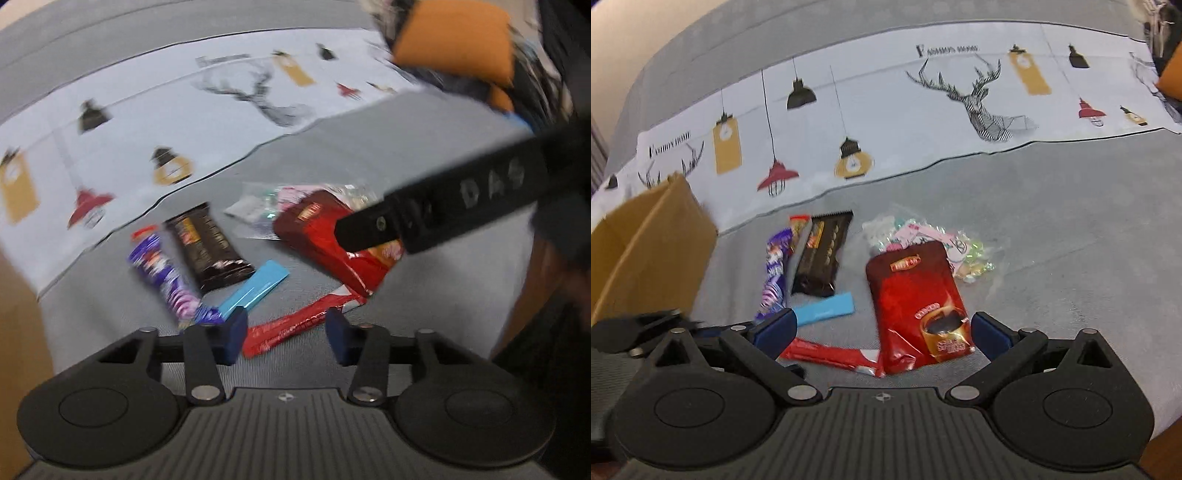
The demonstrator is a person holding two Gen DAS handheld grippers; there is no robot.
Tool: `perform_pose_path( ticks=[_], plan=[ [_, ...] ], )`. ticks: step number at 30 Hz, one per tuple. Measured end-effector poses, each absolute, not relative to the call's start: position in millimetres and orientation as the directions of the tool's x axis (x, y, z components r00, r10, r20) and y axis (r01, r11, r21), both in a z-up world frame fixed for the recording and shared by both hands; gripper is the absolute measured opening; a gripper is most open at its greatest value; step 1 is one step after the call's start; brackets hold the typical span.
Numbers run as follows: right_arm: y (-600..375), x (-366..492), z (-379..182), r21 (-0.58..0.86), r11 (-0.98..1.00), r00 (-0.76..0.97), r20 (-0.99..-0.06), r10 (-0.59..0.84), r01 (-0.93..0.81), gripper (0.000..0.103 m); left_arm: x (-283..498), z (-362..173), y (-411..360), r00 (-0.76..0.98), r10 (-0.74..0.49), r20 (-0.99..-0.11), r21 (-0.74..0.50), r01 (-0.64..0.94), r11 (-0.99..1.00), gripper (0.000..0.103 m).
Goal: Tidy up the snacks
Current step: 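Grasp the red stick with the left tool while the right tool grasps the red coffee pouch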
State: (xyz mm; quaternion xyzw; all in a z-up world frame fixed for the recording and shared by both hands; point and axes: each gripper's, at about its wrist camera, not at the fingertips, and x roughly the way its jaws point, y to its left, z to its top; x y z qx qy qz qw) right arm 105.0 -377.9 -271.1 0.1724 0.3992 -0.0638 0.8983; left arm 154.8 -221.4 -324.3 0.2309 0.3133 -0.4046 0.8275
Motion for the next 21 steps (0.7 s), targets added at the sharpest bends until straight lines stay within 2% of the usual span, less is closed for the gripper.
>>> perform_pose_path(
  ticks=[3,5,6,8,11,15,17,19,20,21],
  plan=[
    [-384.2,110.0,-276.9,0.215,0.947,0.649,-0.760,0.010,0.237,0.100,168.0,-341.6,-232.7,0.450,-0.527,-0.721,0.139,0.839,0.527,0.050],
    [-385.8,116.5,-283.6,0.166,0.963,0.627,-0.779,-0.006,0.215,0.100,176.2,-352.5,-234.3,0.432,-0.528,-0.731,0.122,0.844,0.522,0.043],
    [-386.7,120.4,-288.2,0.152,0.968,0.611,-0.792,-0.004,0.202,0.100,182.3,-351.9,-232.8,0.420,-0.539,-0.731,0.088,0.840,0.535,0.039],
    [-387.4,128.1,-297.8,0.148,0.972,0.580,-0.815,0.015,0.183,0.099,191.1,-348.1,-222.8,0.411,-0.529,-0.742,0.018,0.802,0.597,0.018],
    [-386.2,138.3,-308.6,0.153,0.974,0.547,-0.836,0.037,0.168,0.097,201.5,-344.9,-202.0,0.460,-0.477,-0.749,-0.033,0.694,0.720,0.016],
    [-380.7,149.0,-316.0,0.135,0.978,0.544,-0.839,0.027,0.160,0.093,207.5,-338.5,-187.1,0.447,-0.466,-0.764,-0.083,0.648,0.757,0.015],
    [-377.5,154.7,-321.8,0.108,0.982,0.530,-0.848,0.009,0.156,0.088,211.5,-338.2,-181.9,0.433,-0.473,-0.767,-0.122,0.625,0.771,0.015],
    [-372.4,157.3,-325.8,0.040,0.988,0.519,-0.854,-0.044,0.150,0.073,212.5,-338.9,-178.5,0.406,-0.499,-0.766,-0.167,0.624,0.763,0.017],
    [-369.0,155.5,-324.7,0.017,0.990,0.527,-0.848,-0.060,0.140,0.070,209.8,-337.7,-179.3,0.396,-0.509,-0.764,-0.177,0.630,0.756,0.018],
    [-367.0,153.6,-323.9,0.015,0.991,0.528,-0.847,-0.059,0.134,0.062,209.4,-338.5,-181.7,0.394,-0.510,-0.765,-0.174,0.635,0.752,0.018]
  ],
)
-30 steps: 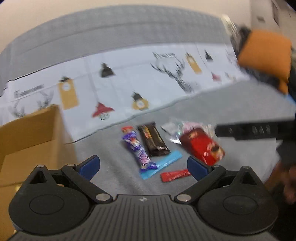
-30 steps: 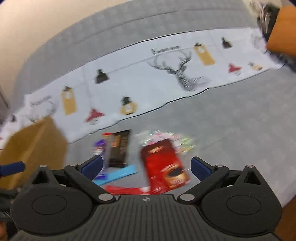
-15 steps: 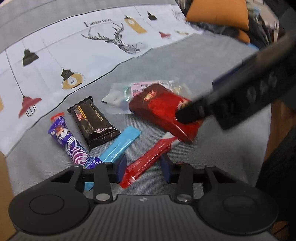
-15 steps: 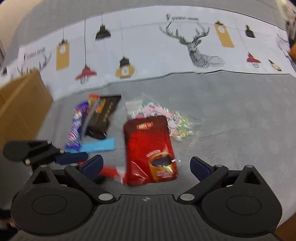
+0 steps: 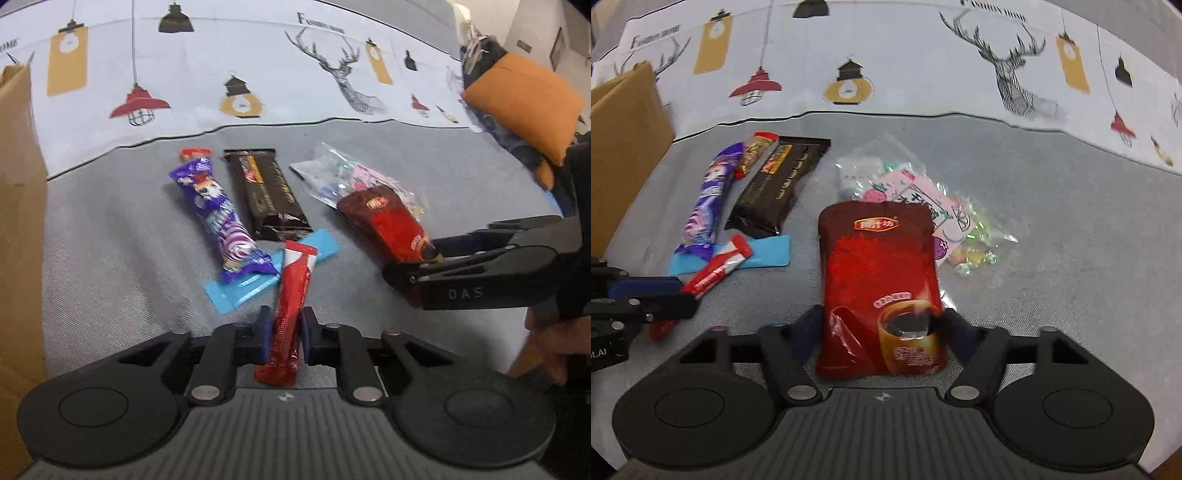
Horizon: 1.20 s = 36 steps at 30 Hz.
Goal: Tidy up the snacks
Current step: 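Grasp the red stick with the left tool while the right tool grasps the red coffee pouch, then carry both snacks into the cardboard box and release them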
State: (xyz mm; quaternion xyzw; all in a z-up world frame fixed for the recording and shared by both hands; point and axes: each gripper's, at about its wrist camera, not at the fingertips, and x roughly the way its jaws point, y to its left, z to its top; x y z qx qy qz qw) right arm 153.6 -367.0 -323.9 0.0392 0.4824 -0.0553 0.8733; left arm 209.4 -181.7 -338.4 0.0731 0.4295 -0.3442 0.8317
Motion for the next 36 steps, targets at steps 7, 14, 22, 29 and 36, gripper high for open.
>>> perform_pose_path(
  ticks=[7,14,22,29,36],
  plan=[
    [-353.5,133.5,-311.6,-0.017,0.991,0.552,-0.830,-0.087,0.130,0.051,205.8,-341.6,-187.2,0.407,-0.502,-0.763,-0.146,0.648,0.747,0.011],
    [-349.1,130.2,-308.8,0.040,0.994,0.555,-0.832,-0.026,0.106,0.055,199.2,-343.1,-190.1,0.422,-0.485,-0.766,-0.139,0.628,0.765,0.017],
    [-343.8,142.9,-320.8,0.042,0.996,0.515,-0.857,-0.001,0.072,0.069,190.7,-344.8,-193.6,0.457,-0.487,-0.744,-0.123,0.623,0.773,0.011],
    [-347.0,132.4,-302.9,0.093,0.986,0.560,-0.828,-0.001,0.139,0.051,173.9,-330.8,-186.9,0.420,-0.490,-0.764,-0.178,0.593,0.785,0.011],
    [-326.1,105.4,-266.9,0.167,0.975,0.636,-0.771,0.038,0.144,0.051,151.0,-269.0,-157.5,0.534,-0.481,-0.695,-0.189,0.511,0.839,0.011]
  ],
)
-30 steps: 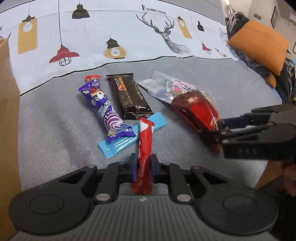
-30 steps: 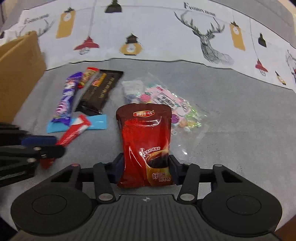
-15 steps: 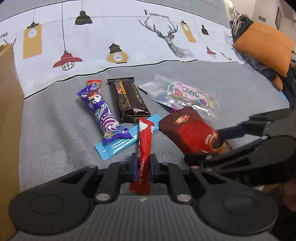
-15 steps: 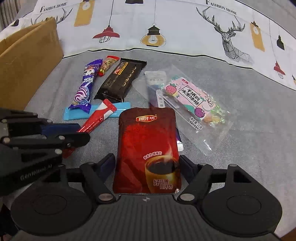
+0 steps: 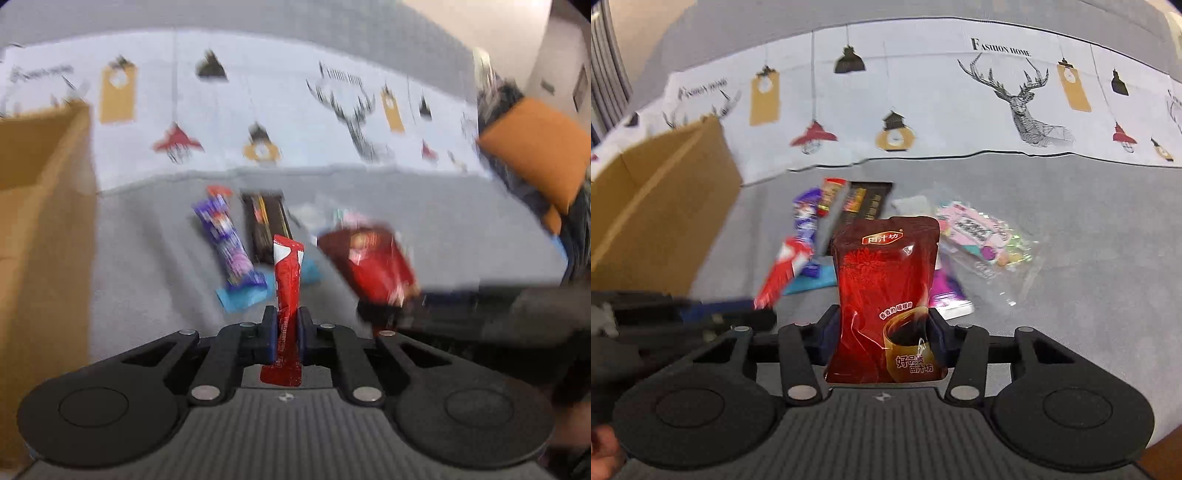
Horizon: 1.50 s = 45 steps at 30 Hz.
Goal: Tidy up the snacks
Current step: 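Carry both snacks into the cardboard box and release them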
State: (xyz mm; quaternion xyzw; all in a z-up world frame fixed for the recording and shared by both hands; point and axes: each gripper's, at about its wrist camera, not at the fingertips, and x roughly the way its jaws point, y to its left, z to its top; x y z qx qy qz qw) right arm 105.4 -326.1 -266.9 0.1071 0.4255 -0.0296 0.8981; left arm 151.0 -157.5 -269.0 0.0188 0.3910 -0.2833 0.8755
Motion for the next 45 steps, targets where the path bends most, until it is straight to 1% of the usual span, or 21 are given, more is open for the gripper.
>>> perform_pose_path(
  ticks=[3,7,9,14,17,18,20,24,28,32,34,37,39,40,41,42,43,44,45],
  plan=[
    [-313.3,96.4,-251.9,0.228,0.961,0.659,-0.749,0.071,0.156,0.051,146.4,-235.8,-132.6,0.582,-0.481,-0.656,-0.224,0.459,0.860,0.011],
    [-291.4,85.6,-222.9,0.291,0.940,0.702,-0.707,0.085,0.180,0.051,148.2,-204.6,-91.0,0.601,-0.492,-0.630,-0.312,0.384,0.869,0.011],
    [-274.7,85.7,-206.0,0.317,0.935,0.722,-0.683,0.107,0.161,0.051,149.2,-191.6,-67.3,0.623,-0.484,-0.614,-0.333,0.352,0.875,0.011],
    [-220.2,101.3,-162.2,0.291,0.956,0.759,-0.632,0.155,0.047,0.051,153.0,-172.4,-10.8,0.702,-0.410,-0.582,-0.318,0.268,0.909,0.011],
    [-189.3,112.7,-142.6,0.289,0.957,0.766,-0.608,0.207,-0.030,0.051,154.1,-174.0,23.4,0.749,-0.351,-0.561,-0.301,0.210,0.930,0.011],
    [-179.3,117.8,-138.7,0.291,0.955,0.760,-0.608,0.228,-0.054,0.051,155.1,-177.2,34.1,0.761,-0.321,-0.563,-0.287,0.184,0.940,0.011],
    [-159.0,127.6,-133.6,0.282,0.955,0.751,-0.610,0.253,-0.092,0.051,155.9,-183.3,53.5,0.769,-0.300,-0.565,-0.289,0.156,0.945,0.011],
    [-118.8,146.8,-137.1,0.258,0.953,0.717,-0.633,0.292,-0.161,0.051,162.7,-194.6,84.3,0.769,-0.268,-0.581,-0.314,0.093,0.945,0.011],
    [-84.6,164.1,-160.8,0.197,0.958,0.669,-0.686,0.285,-0.207,0.051,175.4,-212.3,106.7,0.744,-0.235,-0.626,-0.329,0.021,0.944,0.011],
    [-67.0,173.8,-188.2,0.225,0.950,0.613,-0.727,0.311,-0.215,0.051,183.9,-229.9,120.8,0.707,-0.229,-0.669,-0.346,-0.024,0.938,0.011],
    [-65.0,175.5,-198.2,0.262,0.942,0.593,-0.732,0.336,-0.210,0.051,184.0,-235.4,121.5,0.703,-0.219,-0.677,-0.332,-0.026,0.943,0.011],
    [-63.2,174.6,-209.0,0.277,0.938,0.580,-0.737,0.348,-0.210,0.051,182.5,-236.3,115.4,0.705,-0.199,-0.681,-0.301,-0.022,0.954,0.011],
    [-60.2,173.1,-210.9,0.247,0.942,0.590,-0.734,0.335,-0.226,0.052,182.7,-236.7,109.3,0.704,-0.172,-0.688,-0.268,-0.026,0.963,0.013],
    [-61.0,172.3,-210.8,0.257,0.938,0.590,-0.729,0.347,-0.234,0.059,182.7,-235.9,106.6,0.702,-0.168,-0.692,-0.257,-0.023,0.966,0.018],
    [-62.9,172.8,-209.8,0.281,0.929,0.589,-0.719,0.369,-0.239,0.066,182.7,-234.7,103.5,0.696,-0.163,-0.699,-0.247,-0.021,0.969,0.031],
    [-66.7,170.4,-207.7,0.293,0.926,0.598,-0.707,0.377,-0.236,0.075,182.8,-232.8,102.4,0.695,-0.160,-0.701,-0.247,-0.026,0.969,0.045],
    [-69.9,167.7,-205.3,0.278,0.932,0.612,-0.703,0.364,-0.235,0.081,180.1,-228.7,99.4,0.709,-0.144,-0.691,-0.232,-0.030,0.972,0.070],
    [-77.8,162.5,-201.2,0.278,0.931,0.632,-0.684,0.364,-0.235,0.083,173.9,-222.6,94.6,0.735,-0.117,-0.668,-0.206,-0.032,0.978,0.090],
    [-86.9,157.4,-198.1,0.288,0.928,0.648,-0.665,0.370,-0.234,0.086,169.5,-217.4,89.8,0.756,-0.105,-0.646,-0.189,-0.026,0.982,0.093]
  ],
)
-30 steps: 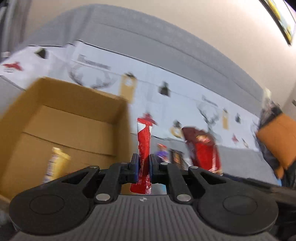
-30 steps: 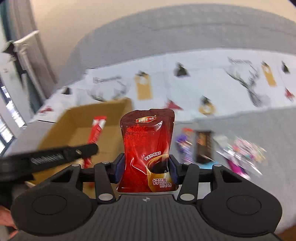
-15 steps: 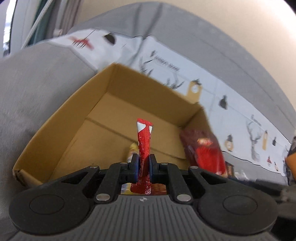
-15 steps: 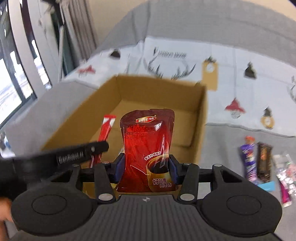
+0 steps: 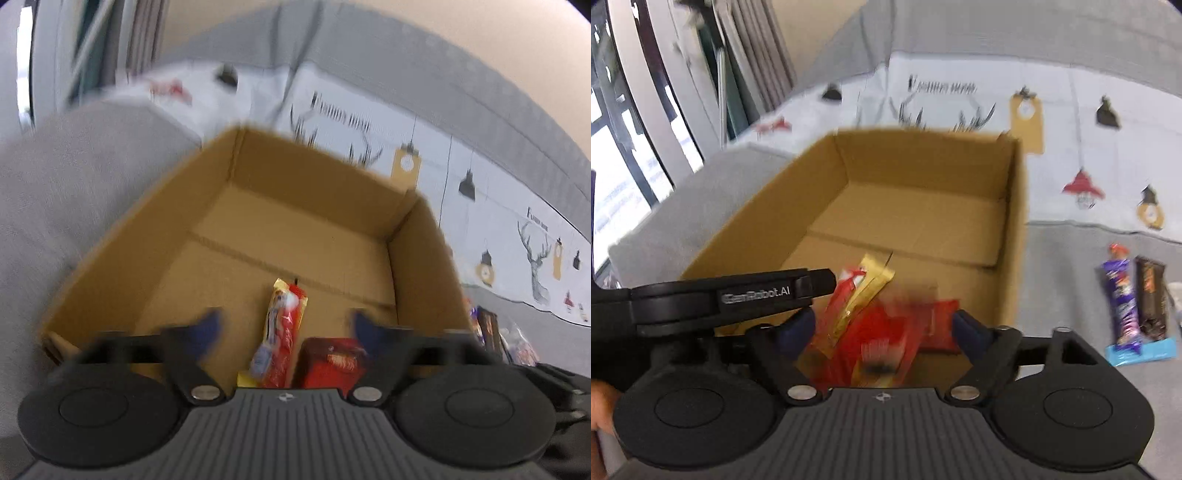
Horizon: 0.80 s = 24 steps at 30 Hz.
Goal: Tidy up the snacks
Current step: 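Carry both snacks into the cardboard box and release them, then grasp the purple candy bar with the left tool while the right tool grasps the purple-white tube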
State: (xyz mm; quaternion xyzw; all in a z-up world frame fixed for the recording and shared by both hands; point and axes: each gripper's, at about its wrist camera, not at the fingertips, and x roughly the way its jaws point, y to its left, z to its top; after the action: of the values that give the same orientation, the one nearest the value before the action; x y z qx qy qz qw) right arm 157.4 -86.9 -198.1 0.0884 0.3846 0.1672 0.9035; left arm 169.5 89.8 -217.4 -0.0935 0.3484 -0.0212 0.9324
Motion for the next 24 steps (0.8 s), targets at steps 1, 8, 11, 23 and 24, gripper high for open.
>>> perform_pose_path(
  ticks=[1,8,11,23,24],
  plan=[
    [-98.4,152.4,-194.9,0.304,0.924,0.661,-0.648,0.378,-0.230,0.085,163.1,-211.0,83.4,0.778,-0.111,-0.619,-0.177,-0.001,0.984,0.093],
    [-193.5,101.9,-189.6,0.340,0.931,0.769,-0.557,0.313,-0.132,0.090,137.8,-193.8,13.7,0.787,-0.263,-0.558,-0.143,0.221,0.965,0.094],
    [-241.4,85.5,-203.3,0.304,0.953,0.793,-0.582,0.179,0.008,0.090,129.5,-194.2,-27.3,0.759,-0.360,-0.542,-0.112,0.359,0.926,0.094],
    [-364.3,96.0,-257.3,0.319,0.929,0.745,-0.663,0.076,0.189,0.083,158.8,-284.0,-190.0,0.654,-0.423,-0.627,0.160,0.640,0.752,0.074],
    [-367.7,102.8,-261.7,0.294,0.939,0.731,-0.678,0.073,0.179,0.080,165.6,-292.7,-194.8,0.648,-0.408,-0.643,0.156,0.633,0.758,0.073]
  ],
)
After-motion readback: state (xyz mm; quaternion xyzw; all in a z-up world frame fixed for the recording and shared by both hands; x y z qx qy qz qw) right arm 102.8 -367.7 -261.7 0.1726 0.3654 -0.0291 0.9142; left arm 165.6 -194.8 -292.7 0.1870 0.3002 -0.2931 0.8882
